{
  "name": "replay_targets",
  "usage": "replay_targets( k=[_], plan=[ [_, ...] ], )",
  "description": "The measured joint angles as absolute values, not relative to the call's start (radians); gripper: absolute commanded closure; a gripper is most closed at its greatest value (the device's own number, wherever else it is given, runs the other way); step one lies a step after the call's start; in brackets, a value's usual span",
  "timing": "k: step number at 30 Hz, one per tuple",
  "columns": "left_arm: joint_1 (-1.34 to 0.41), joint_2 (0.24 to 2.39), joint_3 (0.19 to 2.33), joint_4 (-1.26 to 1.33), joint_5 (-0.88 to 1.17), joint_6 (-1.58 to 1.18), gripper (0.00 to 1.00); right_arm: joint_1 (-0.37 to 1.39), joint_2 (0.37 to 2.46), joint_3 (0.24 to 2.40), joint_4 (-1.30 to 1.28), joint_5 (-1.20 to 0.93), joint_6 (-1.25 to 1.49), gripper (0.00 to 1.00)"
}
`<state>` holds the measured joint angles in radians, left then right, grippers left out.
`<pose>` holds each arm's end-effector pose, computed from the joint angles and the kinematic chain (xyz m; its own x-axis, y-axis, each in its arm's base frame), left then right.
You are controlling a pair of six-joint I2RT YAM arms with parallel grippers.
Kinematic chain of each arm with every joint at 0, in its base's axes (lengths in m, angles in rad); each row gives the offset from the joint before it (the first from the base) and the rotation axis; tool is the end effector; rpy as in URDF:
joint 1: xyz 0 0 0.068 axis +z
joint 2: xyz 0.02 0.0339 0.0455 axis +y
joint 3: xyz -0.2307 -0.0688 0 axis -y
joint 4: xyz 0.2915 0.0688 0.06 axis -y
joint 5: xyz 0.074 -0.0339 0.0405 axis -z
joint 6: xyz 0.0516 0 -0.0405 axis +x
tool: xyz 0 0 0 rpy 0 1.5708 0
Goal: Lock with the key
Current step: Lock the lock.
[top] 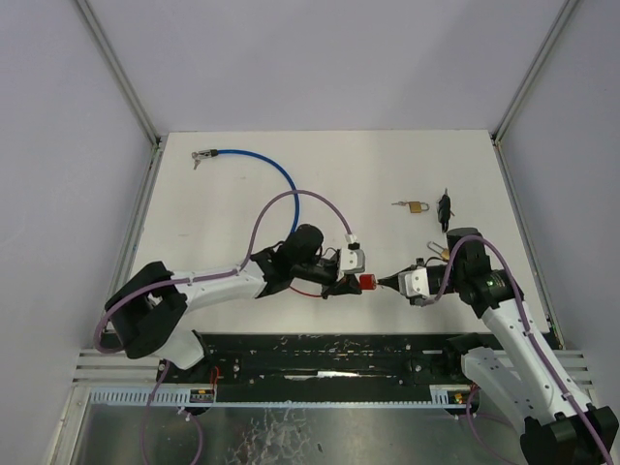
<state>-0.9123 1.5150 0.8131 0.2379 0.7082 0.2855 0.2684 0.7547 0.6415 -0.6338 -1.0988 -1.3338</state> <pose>0.1997 -0.3129 0.1508 0.0067 0.3410 -0.9401 0.9951 -0.0952 -0.0275 0.1998 0.1026 0.2320 0.5759 -0.3000 -0.7605 -0.8130 -0.1129 -0.5711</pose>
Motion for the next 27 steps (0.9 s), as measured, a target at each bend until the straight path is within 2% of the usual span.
replay_targets(
  k=[1,6,13,17,27],
  plan=[
    [-0.913,1.509,0.805,0.247,0.701,0.284,0.99,0.269,0.759,0.641,-0.629,-1.098,-1.317,0.96],
    [-0.913,1.475,0.764,0.296,0.665,0.277,1.00,0.270,0.770,0.641,-0.605,-1.095,-1.245,0.68],
    [-0.913,1.450,0.736,0.355,0.627,0.277,1.00,0.271,0.737,0.653,-0.569,-1.071,-1.046,0.37],
    [-0.913,1.423,0.689,0.427,0.599,0.262,0.99,0.253,0.720,0.664,-0.540,-1.078,-0.915,0.30],
    [-0.964,1.362,0.603,0.639,0.410,0.204,0.99,0.176,0.796,0.690,-0.291,-1.171,-0.365,0.25]
  ],
)
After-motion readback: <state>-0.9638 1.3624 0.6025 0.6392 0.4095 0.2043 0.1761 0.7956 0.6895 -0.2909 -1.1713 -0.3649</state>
